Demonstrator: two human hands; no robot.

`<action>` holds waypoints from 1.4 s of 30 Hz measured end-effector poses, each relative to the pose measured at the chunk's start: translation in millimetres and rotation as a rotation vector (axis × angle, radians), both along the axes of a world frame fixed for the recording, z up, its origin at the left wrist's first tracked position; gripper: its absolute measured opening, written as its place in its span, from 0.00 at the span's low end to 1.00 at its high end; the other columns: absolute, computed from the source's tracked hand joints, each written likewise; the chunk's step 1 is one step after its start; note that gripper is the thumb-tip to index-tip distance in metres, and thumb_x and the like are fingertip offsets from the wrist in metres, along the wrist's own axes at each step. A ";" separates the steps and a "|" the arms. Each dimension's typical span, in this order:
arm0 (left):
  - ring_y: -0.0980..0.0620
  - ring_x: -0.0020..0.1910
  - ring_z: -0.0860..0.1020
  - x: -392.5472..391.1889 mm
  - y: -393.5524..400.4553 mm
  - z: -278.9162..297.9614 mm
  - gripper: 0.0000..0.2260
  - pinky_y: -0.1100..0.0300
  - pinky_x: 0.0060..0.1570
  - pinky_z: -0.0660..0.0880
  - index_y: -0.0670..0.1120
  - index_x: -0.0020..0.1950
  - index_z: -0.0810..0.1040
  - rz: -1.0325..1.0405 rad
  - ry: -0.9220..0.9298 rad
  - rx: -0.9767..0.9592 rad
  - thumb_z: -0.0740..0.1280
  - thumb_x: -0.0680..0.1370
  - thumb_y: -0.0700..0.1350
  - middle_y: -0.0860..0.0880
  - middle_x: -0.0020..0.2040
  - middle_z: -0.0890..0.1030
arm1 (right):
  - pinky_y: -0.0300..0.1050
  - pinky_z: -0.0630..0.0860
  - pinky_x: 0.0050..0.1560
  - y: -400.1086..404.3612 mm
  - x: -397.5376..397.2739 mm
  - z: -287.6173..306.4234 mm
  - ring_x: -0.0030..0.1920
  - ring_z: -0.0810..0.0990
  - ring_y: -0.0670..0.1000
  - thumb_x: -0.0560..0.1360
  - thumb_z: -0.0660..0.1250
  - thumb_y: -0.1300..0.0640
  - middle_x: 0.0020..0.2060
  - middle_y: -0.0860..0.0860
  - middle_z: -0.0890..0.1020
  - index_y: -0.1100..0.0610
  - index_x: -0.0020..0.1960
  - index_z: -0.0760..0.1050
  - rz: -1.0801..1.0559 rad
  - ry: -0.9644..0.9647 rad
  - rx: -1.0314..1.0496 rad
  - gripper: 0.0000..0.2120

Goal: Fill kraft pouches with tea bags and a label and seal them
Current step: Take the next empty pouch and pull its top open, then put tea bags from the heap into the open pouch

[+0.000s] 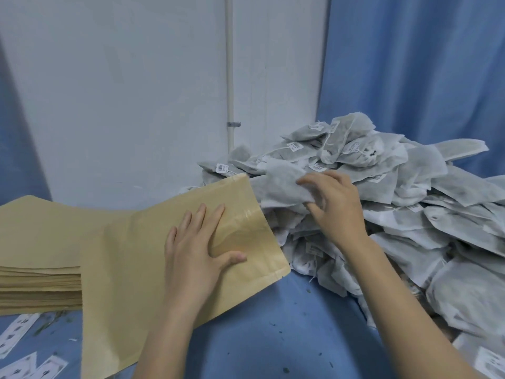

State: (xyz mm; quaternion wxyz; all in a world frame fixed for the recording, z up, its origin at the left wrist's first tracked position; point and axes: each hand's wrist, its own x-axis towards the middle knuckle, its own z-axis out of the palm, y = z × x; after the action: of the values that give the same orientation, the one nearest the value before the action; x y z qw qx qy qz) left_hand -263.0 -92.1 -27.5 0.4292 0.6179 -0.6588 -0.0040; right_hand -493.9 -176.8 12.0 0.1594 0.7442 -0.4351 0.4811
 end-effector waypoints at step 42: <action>0.54 0.76 0.53 15.7 -1.2 4.0 0.38 0.55 0.73 0.48 0.62 0.73 0.61 0.051 0.140 -0.059 0.71 0.64 0.62 0.55 0.76 0.58 | 0.21 0.64 0.39 -16.2 38.7 -3.6 0.39 0.72 0.26 0.74 0.67 0.50 0.37 0.38 0.76 0.44 0.59 0.72 0.109 -0.877 0.239 0.14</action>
State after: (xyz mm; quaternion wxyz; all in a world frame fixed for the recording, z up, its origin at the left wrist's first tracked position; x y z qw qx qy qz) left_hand -247.2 -93.3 -23.5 0.4924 0.6197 -0.6110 -0.0169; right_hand -455.1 -193.0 8.4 -0.1524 0.5052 -0.4739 0.7050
